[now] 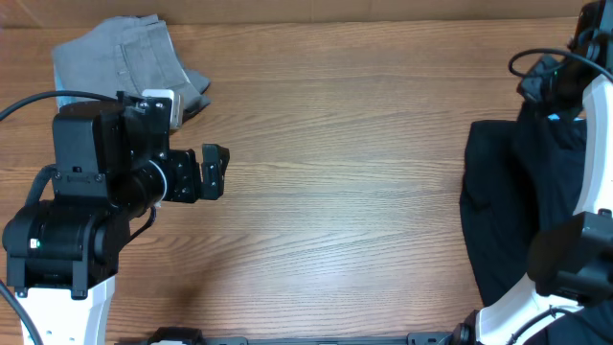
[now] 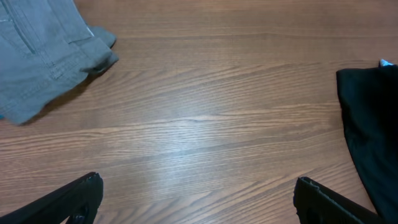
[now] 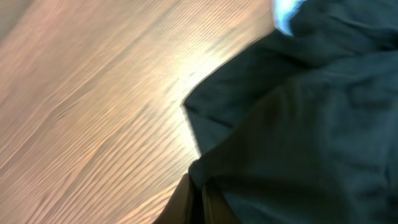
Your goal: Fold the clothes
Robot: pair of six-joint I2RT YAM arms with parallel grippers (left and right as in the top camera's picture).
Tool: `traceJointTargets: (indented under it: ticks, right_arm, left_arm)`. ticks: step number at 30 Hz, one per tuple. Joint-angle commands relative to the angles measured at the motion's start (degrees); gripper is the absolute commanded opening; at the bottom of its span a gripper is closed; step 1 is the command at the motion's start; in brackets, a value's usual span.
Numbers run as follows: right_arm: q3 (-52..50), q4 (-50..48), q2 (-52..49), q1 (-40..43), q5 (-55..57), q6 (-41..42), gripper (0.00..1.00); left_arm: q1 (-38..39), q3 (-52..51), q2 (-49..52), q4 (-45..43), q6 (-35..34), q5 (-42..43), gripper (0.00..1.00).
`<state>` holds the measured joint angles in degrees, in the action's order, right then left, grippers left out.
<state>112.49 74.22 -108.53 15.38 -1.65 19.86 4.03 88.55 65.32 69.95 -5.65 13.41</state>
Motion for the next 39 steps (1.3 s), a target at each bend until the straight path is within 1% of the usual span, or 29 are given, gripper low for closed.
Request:
traceJointTargets:
  ticks: [1,4,5,6,8,9,11,12,13,14,17,19,22,24,28,33,39]
  right_arm:
    - [14.1,-0.8,0.9,-4.3,-11.9,-5.6,0.04]
    - [26.5,1.6,0.9,-10.4,-15.5,-6.0,0.04]
    - [30.5,2.6,0.9,-13.5,-15.1,-6.4,0.04]
    - [35.1,3.8,0.9,-18.8,-14.2,-6.4,0.04]
    - [38.3,4.8,0.9,-25.9,-12.2,-6.4,0.04]
    - [39.0,5.4,0.9,-30.8,-10.3,-6.4,0.04]
    - [38.8,6.6,0.8,-37.9,-7.1,-6.4,0.05]
    - [38.2,7.2,0.5,-41.6,-5.3,-6.4,0.13]
    - [37.5,8.0,0.2,-45.2,-4.0,-6.4,0.28]
    - [36.9,8.8,-0.3,-48.6,-3.1,-6.4,0.38]
    - [36.4,10.5,-1.6,-55.4,-0.7,-7.7,0.49]
    - [36.4,11.5,-2.0,-58.4,3.9,-7.5,0.51]
    - [36.4,12.2,-1.5,-59.3,11.3,-3.7,0.59]
    - [36.5,12.7,-0.6,-58.1,14.6,-1.8,0.61]
    - [36.5,13.4,3.1,-53.2,16.6,1.7,0.63]
    - [36.5,13.1,10.0,-45.1,16.2,6.6,0.66]
    - [36.5,13.9,15.7,-39.2,12.2,6.8,0.66]
  left_arm:
    - [-0.3,2.8,0.0,-0.3,-0.4,-0.5,1.0]
    - [-0.3,7.1,0.0,-0.2,-0.4,-0.5,1.0]
    - [-0.3,8.9,0.0,-0.1,-0.4,-0.6,1.0]
    - [-0.3,12.4,0.0,0.0,-0.5,-1.5,1.0]
    - [-0.3,16.2,0.0,0.3,-0.8,-3.5,1.0]
    - [-0.3,18.3,0.0,0.6,-0.8,-5.0,1.0]
    - [-0.3,21.5,0.0,1.3,-0.8,-7.6,1.0]
    - [-0.3,23.1,0.0,1.7,-0.8,-9.3,1.0]
    - [-0.3,24.5,0.0,2.1,-0.8,-10.8,1.0]
    - [-0.3,25.8,0.0,2.6,-0.8,-11.9,1.0]
    - [-0.3,28.1,0.0,3.1,-0.8,-12.6,1.0]
    - [-0.3,28.6,0.0,3.3,-0.7,-12.6,1.0]
    - [-0.3,28.6,0.2,4.2,-0.7,-12.6,1.0]
    - [-0.3,28.6,0.7,5.1,-0.8,-12.5,1.0]
    - [-0.2,28.5,3.3,6.1,-0.7,-8.1,1.0]
    - [1.3,28.5,12.5,8.4,2.5,0.7,1.0]
    - [7.3,28.5,28.5,9.4,2.7,1.7,1.0]
